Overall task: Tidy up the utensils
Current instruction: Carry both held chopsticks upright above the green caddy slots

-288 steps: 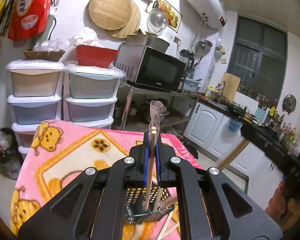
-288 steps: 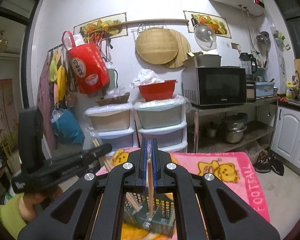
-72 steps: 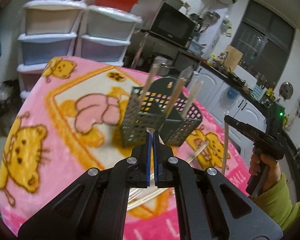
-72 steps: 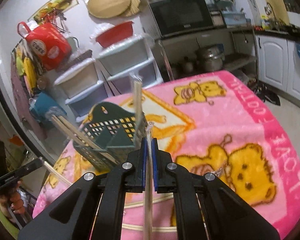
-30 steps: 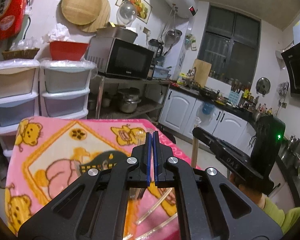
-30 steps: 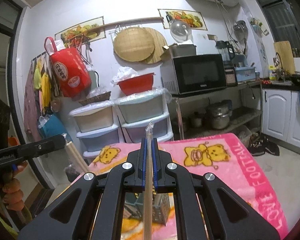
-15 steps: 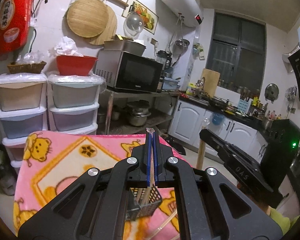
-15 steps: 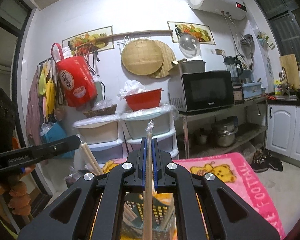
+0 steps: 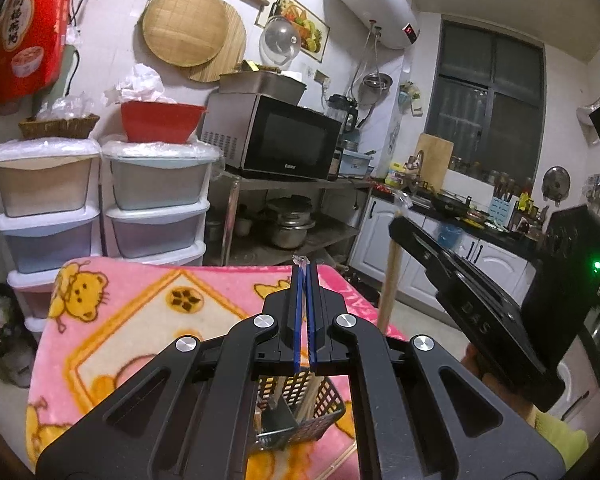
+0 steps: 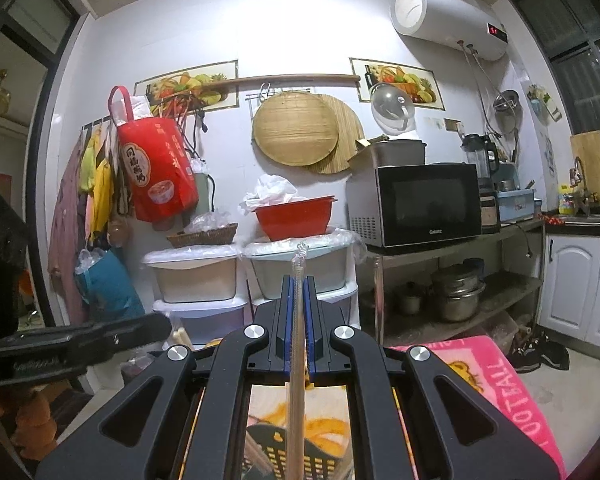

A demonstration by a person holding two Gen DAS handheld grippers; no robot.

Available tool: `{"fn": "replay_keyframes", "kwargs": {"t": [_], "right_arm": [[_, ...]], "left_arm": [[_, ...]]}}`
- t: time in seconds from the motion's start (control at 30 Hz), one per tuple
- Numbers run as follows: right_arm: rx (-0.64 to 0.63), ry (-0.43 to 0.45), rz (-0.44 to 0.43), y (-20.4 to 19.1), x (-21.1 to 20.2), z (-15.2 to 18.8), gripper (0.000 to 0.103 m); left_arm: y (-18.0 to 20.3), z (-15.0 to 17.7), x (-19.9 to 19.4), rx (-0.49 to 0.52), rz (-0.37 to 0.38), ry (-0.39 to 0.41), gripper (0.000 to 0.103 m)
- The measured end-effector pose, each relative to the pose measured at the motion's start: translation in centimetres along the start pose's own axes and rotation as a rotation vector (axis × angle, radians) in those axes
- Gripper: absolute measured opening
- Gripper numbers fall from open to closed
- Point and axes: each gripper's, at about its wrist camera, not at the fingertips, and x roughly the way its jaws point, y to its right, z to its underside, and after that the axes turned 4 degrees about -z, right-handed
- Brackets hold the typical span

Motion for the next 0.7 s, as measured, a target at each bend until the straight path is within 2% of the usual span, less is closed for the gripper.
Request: {"fn": "replay_keyframes", "kwargs": {"t": [0.3,0.7], "right_arm": [[-0.035,0.001,0.021,-0.1,2.4,2.2,0.005],[-0.017,-0.001,0.044,0.9,3.6,4.6,0.005]], "left_arm": [[-0.9,1.4,1.3,-0.016,-0.007,-0.028,0.001],[-0.3,3.0,2.4,-0.005,-0.015,-0.057,0.001]]}}
